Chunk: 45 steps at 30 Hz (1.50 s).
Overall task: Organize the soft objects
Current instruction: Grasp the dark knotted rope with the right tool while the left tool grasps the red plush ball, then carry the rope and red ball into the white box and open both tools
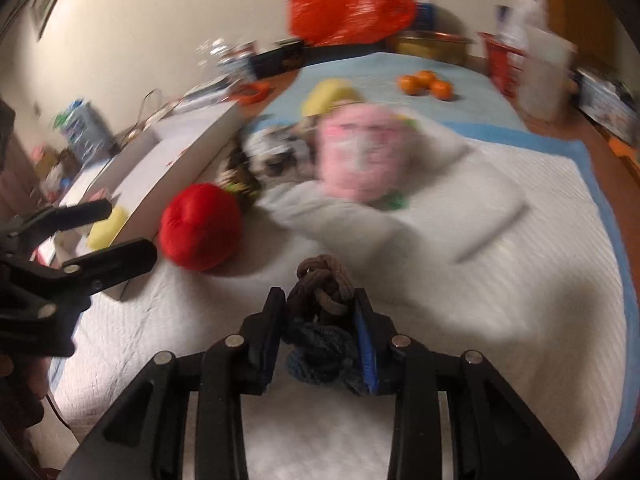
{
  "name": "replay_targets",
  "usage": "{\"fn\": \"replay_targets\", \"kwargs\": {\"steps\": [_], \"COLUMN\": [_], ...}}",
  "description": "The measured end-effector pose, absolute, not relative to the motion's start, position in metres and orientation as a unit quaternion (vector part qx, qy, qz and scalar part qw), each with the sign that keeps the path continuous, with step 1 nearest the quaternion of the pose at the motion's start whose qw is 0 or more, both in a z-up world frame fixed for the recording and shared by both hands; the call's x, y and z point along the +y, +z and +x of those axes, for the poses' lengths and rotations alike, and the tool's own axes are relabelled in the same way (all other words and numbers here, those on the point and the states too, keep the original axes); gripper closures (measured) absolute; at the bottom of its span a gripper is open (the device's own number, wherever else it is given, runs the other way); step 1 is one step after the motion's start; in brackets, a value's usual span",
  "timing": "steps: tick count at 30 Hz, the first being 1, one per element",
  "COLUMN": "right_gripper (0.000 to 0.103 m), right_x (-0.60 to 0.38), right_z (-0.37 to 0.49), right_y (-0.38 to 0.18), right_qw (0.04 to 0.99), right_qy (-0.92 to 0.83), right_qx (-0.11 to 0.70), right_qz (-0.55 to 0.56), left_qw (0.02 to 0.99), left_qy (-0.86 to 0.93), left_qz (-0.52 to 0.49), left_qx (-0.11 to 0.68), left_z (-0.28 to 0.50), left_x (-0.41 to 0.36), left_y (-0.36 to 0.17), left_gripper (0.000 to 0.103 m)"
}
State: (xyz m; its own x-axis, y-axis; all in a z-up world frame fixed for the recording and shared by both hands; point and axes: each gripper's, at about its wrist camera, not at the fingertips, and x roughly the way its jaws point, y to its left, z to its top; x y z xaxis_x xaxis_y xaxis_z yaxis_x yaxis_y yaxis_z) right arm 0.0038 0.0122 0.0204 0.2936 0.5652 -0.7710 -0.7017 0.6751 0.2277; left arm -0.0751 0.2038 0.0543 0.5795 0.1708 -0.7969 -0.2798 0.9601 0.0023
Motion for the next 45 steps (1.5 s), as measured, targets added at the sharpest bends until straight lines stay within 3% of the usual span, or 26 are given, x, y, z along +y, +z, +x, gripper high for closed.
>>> {"fn": "replay_targets", "kwargs": {"steps": [8, 9, 10, 11, 15, 33, 45], "right_gripper": [0.070, 0.070, 0.070, 0.070, 0.070, 0.069, 0.069], "right_x": [-0.034, -0.038, -0.040, -0.043, -0.045, -0.010, 0.041], "right_z": [0.019, 0.019, 0.018, 0.018, 0.016, -0.018, -0.040], "right_y": [0.025, 0.026, 0.028, 0.029, 0.036, 0.121, 0.143], "right_qw": [0.818, 0.819, 0.820, 0.822, 0.826, 0.844, 0.826], "right_qy": [0.352, 0.350, 0.348, 0.347, 0.346, 0.415, 0.470], "right_qx": [0.454, 0.453, 0.453, 0.451, 0.445, 0.339, 0.310], "right_qz": [-0.033, -0.030, -0.029, -0.027, -0.026, -0.010, -0.029], "left_qw": [0.865, 0.863, 0.861, 0.859, 0.866, 0.927, 0.918], "left_qy": [0.138, 0.139, 0.138, 0.140, 0.140, 0.206, 0.270], "left_qz": [-0.058, -0.057, -0.056, -0.055, -0.060, -0.079, -0.099], "left_qx": [0.478, 0.483, 0.486, 0.490, 0.477, 0.304, 0.273], "left_z": [-0.033, -0.030, -0.029, -0.029, -0.035, -0.138, -0.193], "left_x": [0.205, 0.205, 0.204, 0.204, 0.204, 0.226, 0.270], "left_y": [0.022, 0.018, 0.015, 0.011, 0.015, 0.154, 0.167], "left_gripper": [0.004, 0.012, 0.030, 0.035, 0.039, 0.040, 0.040]}}
